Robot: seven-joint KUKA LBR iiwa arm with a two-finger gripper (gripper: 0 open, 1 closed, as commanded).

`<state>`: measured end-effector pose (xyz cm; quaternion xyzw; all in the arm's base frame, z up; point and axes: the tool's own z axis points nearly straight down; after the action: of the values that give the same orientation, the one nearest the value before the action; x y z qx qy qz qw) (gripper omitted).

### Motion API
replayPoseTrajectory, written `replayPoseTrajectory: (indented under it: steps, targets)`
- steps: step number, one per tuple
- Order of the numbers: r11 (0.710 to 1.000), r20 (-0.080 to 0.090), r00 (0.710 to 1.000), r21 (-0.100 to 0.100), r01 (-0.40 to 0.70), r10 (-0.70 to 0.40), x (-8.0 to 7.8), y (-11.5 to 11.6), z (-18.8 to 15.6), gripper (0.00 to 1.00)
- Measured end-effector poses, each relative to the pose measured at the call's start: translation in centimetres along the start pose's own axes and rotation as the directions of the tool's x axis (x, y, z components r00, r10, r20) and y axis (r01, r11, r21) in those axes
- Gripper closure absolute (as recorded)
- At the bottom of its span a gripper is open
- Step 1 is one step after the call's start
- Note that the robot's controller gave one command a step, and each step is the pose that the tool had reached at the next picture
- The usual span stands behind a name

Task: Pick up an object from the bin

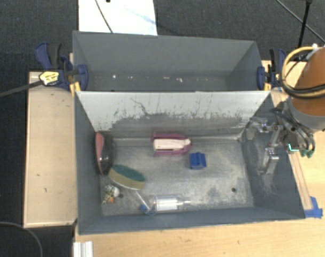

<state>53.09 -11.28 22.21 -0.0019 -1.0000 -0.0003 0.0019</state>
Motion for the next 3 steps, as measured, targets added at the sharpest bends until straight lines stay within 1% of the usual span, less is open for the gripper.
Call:
replayPoseTrajectory:
  steps: [1,2,3]
  targets:
    - [0.999,0.005,0.999,-0.003,0.047,-0.047,-5.0,5.7,5.6,0.00]
    - [0.989,0.000,0.989,-0.001,0.149,-0.149,-4.3,10.3,15.6,0.00]
    - [0.989,0.007,0.989,0.002,0.149,-0.149,-4.5,10.1,15.1,1.00]
